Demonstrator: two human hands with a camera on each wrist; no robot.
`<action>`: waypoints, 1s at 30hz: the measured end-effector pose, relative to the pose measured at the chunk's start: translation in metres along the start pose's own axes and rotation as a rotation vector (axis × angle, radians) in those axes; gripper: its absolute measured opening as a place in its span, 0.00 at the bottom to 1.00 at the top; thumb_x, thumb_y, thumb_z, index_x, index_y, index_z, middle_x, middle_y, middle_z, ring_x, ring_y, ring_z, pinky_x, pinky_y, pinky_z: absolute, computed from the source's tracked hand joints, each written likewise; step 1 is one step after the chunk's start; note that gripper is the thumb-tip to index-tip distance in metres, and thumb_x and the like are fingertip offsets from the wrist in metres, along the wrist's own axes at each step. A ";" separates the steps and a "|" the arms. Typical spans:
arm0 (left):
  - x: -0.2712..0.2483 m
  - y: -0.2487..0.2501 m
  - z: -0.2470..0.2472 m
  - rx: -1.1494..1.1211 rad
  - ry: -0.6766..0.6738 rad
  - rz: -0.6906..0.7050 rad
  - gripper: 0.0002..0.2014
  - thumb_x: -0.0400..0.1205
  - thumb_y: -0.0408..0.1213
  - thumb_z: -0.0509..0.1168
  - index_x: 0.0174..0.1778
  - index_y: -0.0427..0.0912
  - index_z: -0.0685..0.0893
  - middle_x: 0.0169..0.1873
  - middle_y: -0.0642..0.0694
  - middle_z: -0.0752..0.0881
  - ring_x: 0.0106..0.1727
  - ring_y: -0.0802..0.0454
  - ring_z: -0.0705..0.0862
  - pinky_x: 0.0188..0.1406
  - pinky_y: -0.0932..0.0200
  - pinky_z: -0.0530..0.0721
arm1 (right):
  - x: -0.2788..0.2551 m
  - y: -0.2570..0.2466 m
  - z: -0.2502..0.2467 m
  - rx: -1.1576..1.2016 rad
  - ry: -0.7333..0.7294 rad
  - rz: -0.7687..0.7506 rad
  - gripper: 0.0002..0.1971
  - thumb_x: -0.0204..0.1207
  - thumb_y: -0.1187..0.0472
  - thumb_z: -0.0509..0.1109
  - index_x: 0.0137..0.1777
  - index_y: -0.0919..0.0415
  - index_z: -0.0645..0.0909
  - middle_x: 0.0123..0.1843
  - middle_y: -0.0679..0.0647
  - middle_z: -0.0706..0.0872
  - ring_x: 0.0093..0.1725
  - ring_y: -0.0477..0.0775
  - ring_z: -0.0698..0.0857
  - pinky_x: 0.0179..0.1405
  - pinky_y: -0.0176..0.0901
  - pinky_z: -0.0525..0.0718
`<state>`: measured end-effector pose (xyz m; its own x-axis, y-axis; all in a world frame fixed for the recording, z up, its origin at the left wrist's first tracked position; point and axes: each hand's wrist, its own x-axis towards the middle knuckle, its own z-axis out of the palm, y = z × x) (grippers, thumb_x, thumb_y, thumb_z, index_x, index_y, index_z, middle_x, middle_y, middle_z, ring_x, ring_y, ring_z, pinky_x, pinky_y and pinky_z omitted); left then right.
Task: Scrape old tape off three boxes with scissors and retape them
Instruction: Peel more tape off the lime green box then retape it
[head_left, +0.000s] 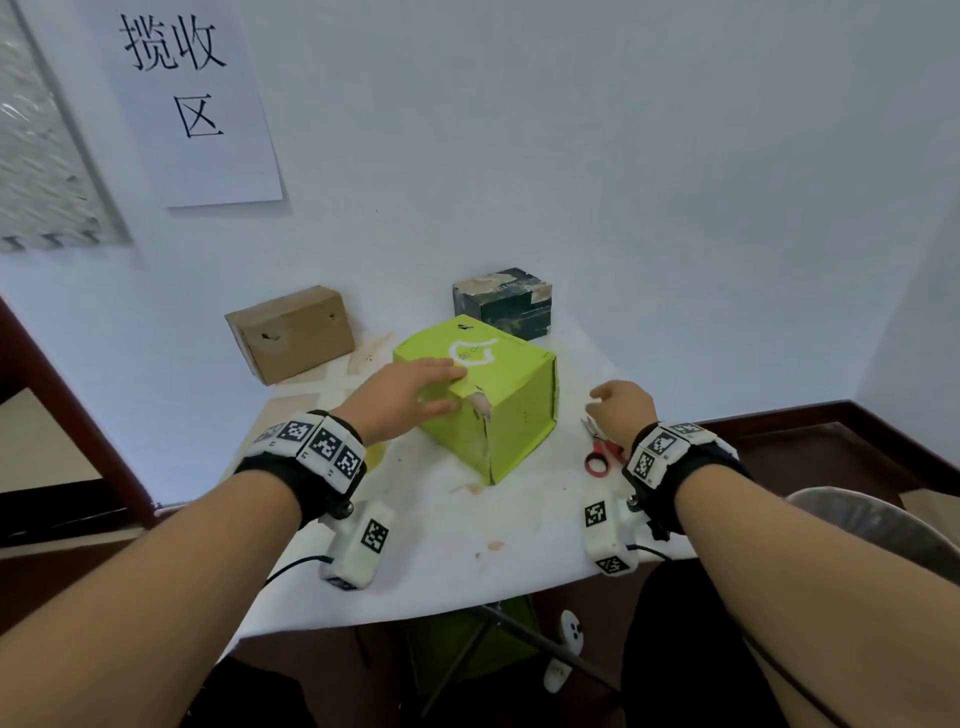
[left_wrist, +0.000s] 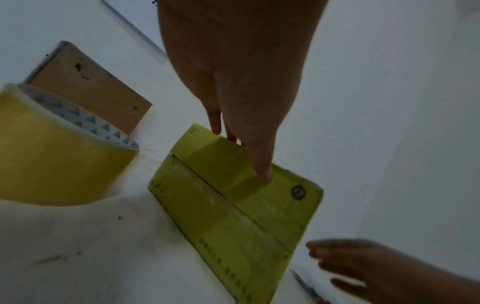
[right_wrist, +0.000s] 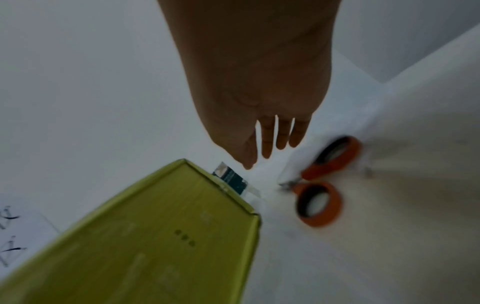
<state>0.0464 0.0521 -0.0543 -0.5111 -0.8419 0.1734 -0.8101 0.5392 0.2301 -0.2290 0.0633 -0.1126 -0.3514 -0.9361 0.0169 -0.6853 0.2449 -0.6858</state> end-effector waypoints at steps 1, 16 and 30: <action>0.002 -0.001 0.004 0.009 0.040 0.022 0.23 0.81 0.48 0.67 0.74 0.52 0.77 0.75 0.52 0.75 0.72 0.50 0.73 0.67 0.64 0.64 | 0.001 -0.005 -0.003 0.063 0.013 -0.051 0.16 0.79 0.65 0.65 0.65 0.64 0.82 0.67 0.60 0.82 0.68 0.59 0.78 0.68 0.44 0.72; 0.033 0.042 0.046 -0.062 0.296 0.041 0.19 0.76 0.54 0.72 0.53 0.42 0.86 0.53 0.47 0.84 0.58 0.47 0.78 0.53 0.57 0.73 | -0.031 -0.015 -0.006 0.390 -0.040 -0.368 0.24 0.70 0.45 0.77 0.66 0.48 0.82 0.59 0.52 0.88 0.59 0.44 0.85 0.61 0.41 0.83; 0.033 0.031 0.038 -0.075 0.261 0.101 0.17 0.78 0.50 0.71 0.57 0.44 0.88 0.54 0.47 0.87 0.58 0.46 0.81 0.57 0.54 0.77 | -0.033 -0.011 -0.003 0.048 -0.029 -0.450 0.29 0.75 0.50 0.72 0.76 0.48 0.71 0.63 0.56 0.85 0.62 0.53 0.83 0.63 0.51 0.80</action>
<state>-0.0066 0.0400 -0.0780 -0.4891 -0.7546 0.4374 -0.7306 0.6284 0.2673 -0.2116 0.0919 -0.1033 -0.0068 -0.9534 0.3016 -0.7353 -0.1996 -0.6477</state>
